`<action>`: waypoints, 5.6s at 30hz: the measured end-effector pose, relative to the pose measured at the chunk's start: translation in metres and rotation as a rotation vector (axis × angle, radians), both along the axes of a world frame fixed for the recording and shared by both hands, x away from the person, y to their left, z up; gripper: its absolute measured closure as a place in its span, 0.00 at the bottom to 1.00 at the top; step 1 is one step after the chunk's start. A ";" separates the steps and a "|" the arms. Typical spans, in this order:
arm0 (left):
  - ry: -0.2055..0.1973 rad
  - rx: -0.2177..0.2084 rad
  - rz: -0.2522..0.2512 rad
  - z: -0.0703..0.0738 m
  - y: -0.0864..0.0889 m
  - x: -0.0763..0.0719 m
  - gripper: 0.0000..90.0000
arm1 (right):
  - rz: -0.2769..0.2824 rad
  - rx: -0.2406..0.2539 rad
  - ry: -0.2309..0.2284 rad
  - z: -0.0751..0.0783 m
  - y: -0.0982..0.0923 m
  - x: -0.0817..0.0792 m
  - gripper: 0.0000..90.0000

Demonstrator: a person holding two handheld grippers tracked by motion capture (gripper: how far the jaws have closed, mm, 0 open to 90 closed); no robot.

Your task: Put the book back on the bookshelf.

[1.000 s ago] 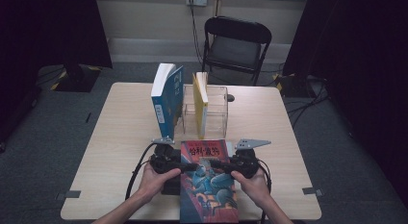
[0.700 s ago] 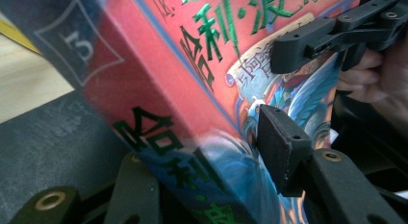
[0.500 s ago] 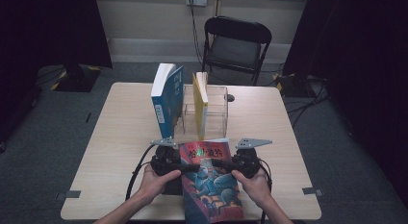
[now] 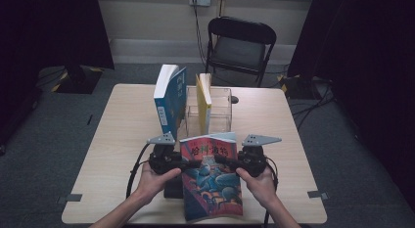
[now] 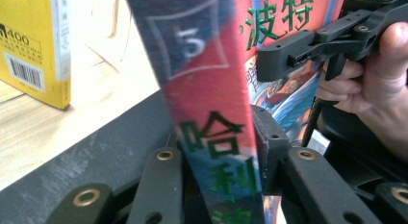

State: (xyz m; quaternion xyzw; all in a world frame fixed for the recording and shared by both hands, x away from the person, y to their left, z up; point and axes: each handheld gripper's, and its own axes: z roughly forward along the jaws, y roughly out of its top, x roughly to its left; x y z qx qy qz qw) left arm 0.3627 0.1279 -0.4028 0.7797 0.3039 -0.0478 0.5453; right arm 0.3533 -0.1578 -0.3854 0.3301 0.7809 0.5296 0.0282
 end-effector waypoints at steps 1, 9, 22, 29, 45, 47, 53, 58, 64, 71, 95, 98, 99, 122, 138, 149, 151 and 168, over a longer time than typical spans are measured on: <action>-0.004 -0.007 0.001 0.002 0.001 0.000 0.78 | -0.002 0.003 -0.004 0.002 0.001 0.000 0.89; -0.093 -0.048 0.041 0.031 0.008 -0.003 0.80 | 0.004 0.060 -0.068 0.027 0.004 0.002 0.90; -0.298 -0.028 0.116 0.054 0.014 -0.008 0.82 | 0.024 0.090 -0.198 0.055 0.013 0.012 0.89; -0.365 -0.012 0.111 0.051 0.013 -0.027 0.81 | 0.039 0.107 -0.200 0.047 0.012 0.002 0.74; -0.393 -0.024 0.093 0.046 0.012 -0.040 0.80 | -0.034 0.077 -0.179 0.027 -0.029 0.012 0.39; -0.395 -0.031 0.096 0.045 0.012 -0.041 0.80 | -0.010 0.094 -0.165 0.023 -0.027 0.016 0.37; -0.369 -0.008 0.121 0.045 0.009 -0.038 0.79 | 0.008 0.066 -0.178 0.022 -0.018 0.020 0.41; -0.326 0.029 0.132 0.035 -0.004 -0.030 0.75 | 0.007 0.054 -0.182 0.023 -0.019 0.019 0.45; -0.365 0.001 0.131 0.030 -0.007 -0.030 0.70 | 0.014 0.054 -0.177 0.023 -0.022 0.017 0.47; -0.379 -0.007 0.147 0.026 -0.008 -0.027 0.78 | 0.006 0.046 -0.177 0.024 -0.020 0.018 0.48; -0.259 -0.020 0.230 0.029 0.016 -0.014 0.83 | -0.116 -0.011 -0.120 -0.002 -0.062 0.016 0.36; -0.254 -0.012 0.247 0.032 0.020 -0.015 0.83 | -0.131 -0.029 -0.094 -0.012 -0.070 0.015 0.36; -0.260 -0.008 0.260 0.033 0.021 -0.016 0.83 | -0.136 -0.036 -0.082 -0.015 -0.072 0.014 0.36; -0.285 0.082 0.461 0.053 0.033 -0.004 0.83 | -0.289 -0.260 0.064 -0.083 -0.111 0.025 0.24; -0.328 0.102 0.592 0.057 0.017 0.013 0.83 | -0.346 -0.434 0.057 -0.106 -0.103 0.032 0.18; -0.323 0.108 0.674 0.054 0.003 0.031 0.83 | -0.373 -0.424 -0.010 -0.113 -0.102 0.027 0.16; -0.322 0.113 0.674 0.054 0.001 0.034 0.83 | -0.373 -0.421 -0.013 -0.113 -0.102 0.027 0.15; -0.339 0.115 0.750 0.058 -0.020 0.068 0.83 | -0.370 -0.417 -0.019 -0.114 -0.102 0.027 0.15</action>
